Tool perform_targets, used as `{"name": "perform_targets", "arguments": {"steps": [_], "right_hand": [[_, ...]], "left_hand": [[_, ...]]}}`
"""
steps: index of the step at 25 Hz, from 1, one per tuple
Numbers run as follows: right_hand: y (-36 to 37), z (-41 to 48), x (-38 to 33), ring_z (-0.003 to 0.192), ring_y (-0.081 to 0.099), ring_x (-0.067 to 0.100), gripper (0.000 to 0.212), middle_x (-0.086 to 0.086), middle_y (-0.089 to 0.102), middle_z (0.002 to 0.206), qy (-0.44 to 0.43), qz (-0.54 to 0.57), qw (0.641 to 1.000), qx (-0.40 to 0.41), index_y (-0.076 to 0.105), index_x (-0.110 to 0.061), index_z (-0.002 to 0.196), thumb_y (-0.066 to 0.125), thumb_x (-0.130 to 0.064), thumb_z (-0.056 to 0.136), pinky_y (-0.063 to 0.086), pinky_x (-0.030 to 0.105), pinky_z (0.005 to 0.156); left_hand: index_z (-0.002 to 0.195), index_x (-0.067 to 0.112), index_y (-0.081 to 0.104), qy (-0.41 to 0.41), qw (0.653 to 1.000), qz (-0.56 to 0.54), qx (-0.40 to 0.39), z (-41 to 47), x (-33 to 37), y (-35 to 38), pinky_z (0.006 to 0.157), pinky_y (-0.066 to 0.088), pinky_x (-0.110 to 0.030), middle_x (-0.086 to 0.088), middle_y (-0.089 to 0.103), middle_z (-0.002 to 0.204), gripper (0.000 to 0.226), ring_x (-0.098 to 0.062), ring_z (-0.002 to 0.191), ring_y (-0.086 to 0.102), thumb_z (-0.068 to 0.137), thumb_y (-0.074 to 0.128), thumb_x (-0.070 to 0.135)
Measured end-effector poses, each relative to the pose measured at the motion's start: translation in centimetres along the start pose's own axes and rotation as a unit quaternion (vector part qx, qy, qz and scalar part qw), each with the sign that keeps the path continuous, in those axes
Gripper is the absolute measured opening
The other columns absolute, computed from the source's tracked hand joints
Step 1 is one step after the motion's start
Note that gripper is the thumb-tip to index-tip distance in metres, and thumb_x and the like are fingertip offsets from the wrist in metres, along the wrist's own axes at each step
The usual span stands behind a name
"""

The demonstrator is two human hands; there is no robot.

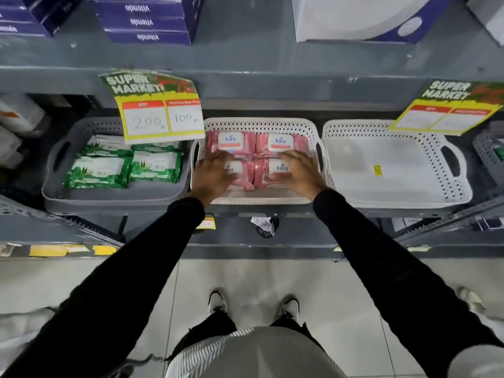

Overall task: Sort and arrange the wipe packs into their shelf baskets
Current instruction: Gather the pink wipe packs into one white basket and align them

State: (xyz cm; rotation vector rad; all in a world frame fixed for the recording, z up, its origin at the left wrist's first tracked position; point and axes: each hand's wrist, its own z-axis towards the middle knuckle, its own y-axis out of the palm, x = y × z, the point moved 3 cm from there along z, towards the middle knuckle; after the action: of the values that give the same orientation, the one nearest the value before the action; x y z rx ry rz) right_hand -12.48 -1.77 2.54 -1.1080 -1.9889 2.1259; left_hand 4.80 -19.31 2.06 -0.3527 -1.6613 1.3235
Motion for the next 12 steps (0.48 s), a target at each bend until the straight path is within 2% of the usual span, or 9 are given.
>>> {"name": "perform_targets", "arguments": {"steps": [2,5,8,12], "right_hand": [[-0.8,-0.1,-0.1,0.139,0.040,0.027,0.063,0.008,0.048,0.149,-0.003,-0.009,0.999,0.048,0.044,-0.017,0.147,0.063,-0.044,0.092,0.026,0.045,0.114],[-1.5,0.7,0.3,0.132,0.047,0.029,0.052,0.007,0.053,0.144,0.007,-0.025,0.998,0.062,0.048,-0.020,0.143,0.063,-0.029,0.094,0.036,0.047,0.112],[-1.6,2.0,0.9,0.142,0.037,0.029,0.055,0.009,0.041,0.154,0.043,-0.023,0.998,0.036,0.043,-0.020,0.147,0.060,-0.025,0.095,0.032,0.050,0.116],[-1.4,3.9,1.1,0.148,0.028,0.027,0.063,0.007,0.032,0.160,0.051,-0.066,0.996,-0.015,0.032,-0.020,0.153,0.061,-0.027,0.097,0.029,0.047,0.119]], "left_hand": [[0.128,0.020,0.063,-0.003,1.000,0.002,0.031,0.3,0.4,-1.0,0.105,0.046,-0.046,-0.007,0.066,0.132,0.047,-0.029,0.122,0.060,0.085,0.073,0.038],[0.125,0.016,0.065,0.019,0.998,0.008,0.061,2.2,1.1,-2.8,0.103,0.049,-0.045,-0.008,0.069,0.128,0.039,-0.028,0.116,0.064,0.089,0.071,0.029],[0.130,0.017,0.063,0.020,0.998,0.026,0.046,4.2,1.6,-3.4,0.106,0.047,-0.043,-0.009,0.066,0.133,0.042,-0.029,0.122,0.061,0.090,0.070,0.027],[0.137,0.020,0.058,0.040,0.997,0.066,-0.010,5.4,1.2,-1.5,0.109,0.045,-0.046,-0.010,0.061,0.140,0.045,-0.033,0.128,0.057,0.093,0.066,0.021]]}}
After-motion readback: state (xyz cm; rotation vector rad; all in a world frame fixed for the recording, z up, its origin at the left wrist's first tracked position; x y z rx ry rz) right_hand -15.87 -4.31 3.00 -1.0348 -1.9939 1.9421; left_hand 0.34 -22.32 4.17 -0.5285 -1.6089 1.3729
